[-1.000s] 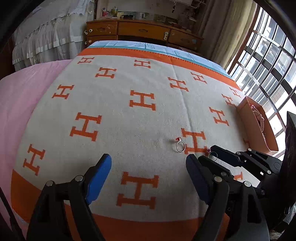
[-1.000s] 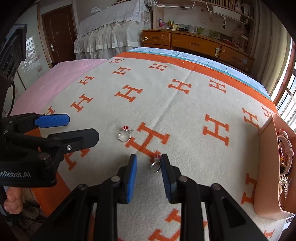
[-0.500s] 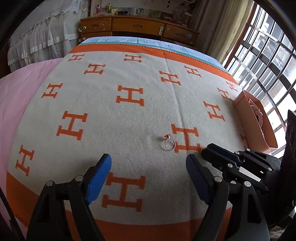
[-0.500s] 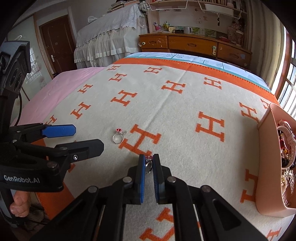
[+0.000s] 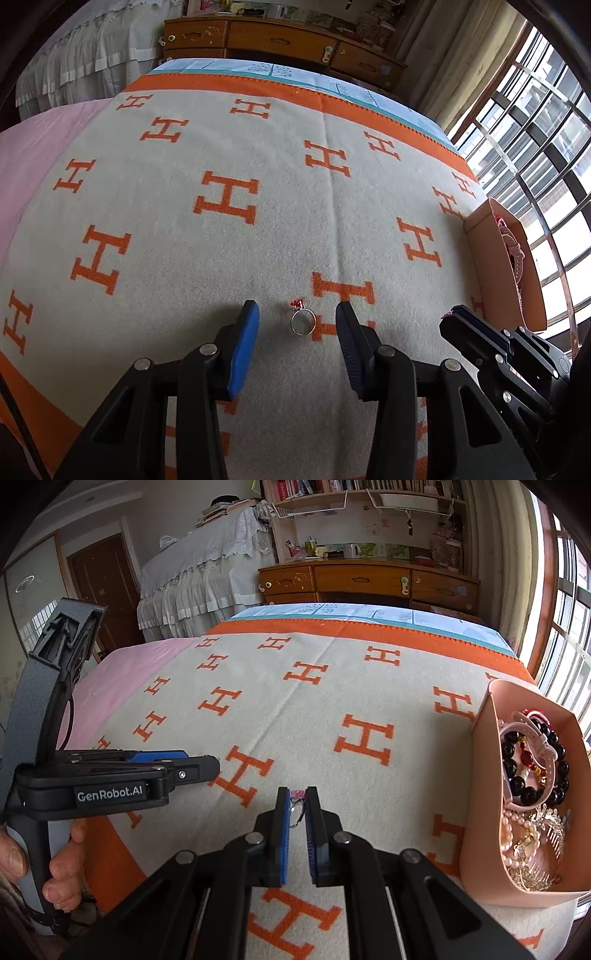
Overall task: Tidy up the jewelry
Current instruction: 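Close the right tool on the pink-stone ring while the left tool closes on the red-stone ring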
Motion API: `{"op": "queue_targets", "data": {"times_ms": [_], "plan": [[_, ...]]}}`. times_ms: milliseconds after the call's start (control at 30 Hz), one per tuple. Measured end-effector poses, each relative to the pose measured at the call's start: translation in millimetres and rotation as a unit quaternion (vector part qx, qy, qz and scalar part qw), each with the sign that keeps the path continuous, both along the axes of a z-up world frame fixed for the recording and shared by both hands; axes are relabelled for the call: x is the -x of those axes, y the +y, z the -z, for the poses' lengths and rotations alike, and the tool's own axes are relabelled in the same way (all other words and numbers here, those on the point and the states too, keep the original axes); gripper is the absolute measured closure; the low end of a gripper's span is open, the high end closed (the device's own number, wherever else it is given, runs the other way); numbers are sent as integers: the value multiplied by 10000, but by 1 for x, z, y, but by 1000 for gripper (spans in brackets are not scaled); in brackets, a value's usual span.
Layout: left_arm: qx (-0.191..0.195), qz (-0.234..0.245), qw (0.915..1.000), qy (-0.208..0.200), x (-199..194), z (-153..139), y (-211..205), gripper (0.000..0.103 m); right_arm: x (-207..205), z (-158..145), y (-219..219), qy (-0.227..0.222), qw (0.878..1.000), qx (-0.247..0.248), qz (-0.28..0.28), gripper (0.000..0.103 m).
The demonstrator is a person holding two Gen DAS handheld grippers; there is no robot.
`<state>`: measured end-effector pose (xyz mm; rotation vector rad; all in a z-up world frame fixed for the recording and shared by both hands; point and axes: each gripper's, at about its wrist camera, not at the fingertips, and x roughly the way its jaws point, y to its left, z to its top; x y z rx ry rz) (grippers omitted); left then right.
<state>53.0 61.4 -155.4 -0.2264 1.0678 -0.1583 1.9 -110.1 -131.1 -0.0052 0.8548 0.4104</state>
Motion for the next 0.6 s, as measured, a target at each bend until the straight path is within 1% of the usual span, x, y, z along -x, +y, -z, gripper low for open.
{"op": "queue_targets", "data": {"times_ms": [67,133,200,267,300,367,467,600], "plan": [[-189,-28,9998,6,-4,0,-6,66,-1,0,-7,-3,10000,-40,26,95],[-498,-59,9987,6,-6,0,-13,80,-3,0,-12,9,10000,-85,42,95],[-822,-65,9966,16,-8,0,-17,90,-5,0,-16,15,9999,-139,53,95],[-988,-24,9951,41,-9,0,-21,92,-6,1,-19,23,9998,-190,66,95],[-1006,13,9949,58,-9,0,-22,96,-7,1,-20,23,9997,-215,68,95],[-902,63,9959,70,-8,-1,-22,97,-7,1,-22,6,9996,-261,58,95],[-492,177,9986,-20,-5,-4,-21,97,-5,-3,-24,-99,9994,-315,46,95],[-380,281,9978,-467,5,-21,-27,97,-1,-16,-28,-359,9988,-326,85,95]]}}
